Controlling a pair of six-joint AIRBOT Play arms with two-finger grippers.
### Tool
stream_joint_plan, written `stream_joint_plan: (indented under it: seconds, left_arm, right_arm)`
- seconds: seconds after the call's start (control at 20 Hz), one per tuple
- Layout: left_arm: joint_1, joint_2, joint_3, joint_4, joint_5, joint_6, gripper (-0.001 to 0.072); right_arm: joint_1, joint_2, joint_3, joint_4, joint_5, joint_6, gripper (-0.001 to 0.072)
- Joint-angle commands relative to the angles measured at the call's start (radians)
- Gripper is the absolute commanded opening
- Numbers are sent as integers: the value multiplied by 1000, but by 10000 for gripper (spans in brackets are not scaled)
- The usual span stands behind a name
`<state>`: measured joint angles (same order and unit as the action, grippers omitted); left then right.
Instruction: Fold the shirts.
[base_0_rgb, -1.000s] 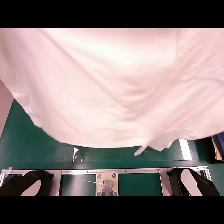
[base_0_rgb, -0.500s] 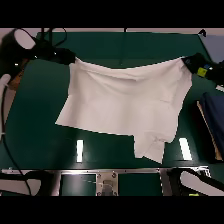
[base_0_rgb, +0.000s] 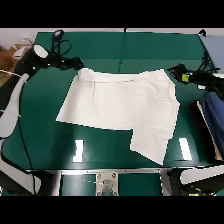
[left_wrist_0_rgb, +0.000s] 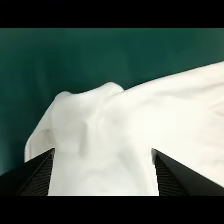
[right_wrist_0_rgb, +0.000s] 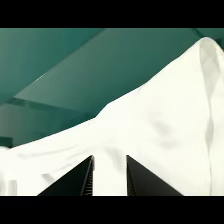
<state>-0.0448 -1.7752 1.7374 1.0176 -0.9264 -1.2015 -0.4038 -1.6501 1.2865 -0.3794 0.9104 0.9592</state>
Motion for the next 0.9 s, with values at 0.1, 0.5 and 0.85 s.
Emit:
stream_joint_plan:
  seconds: [0.1,0.5,0.85]
  left_arm:
    - [162,24,134,61,-444,2,23]
    - [414,24,-186,58,-668,5,190]
    - [417,23,-513,-58,-459,69,641]
  right_arm:
    - [-186,108,-87,-156,304,108,213]
    - [-250,423,-567,-197,222,96,254]
    - [-360,468,-623,-361,239,224,411]
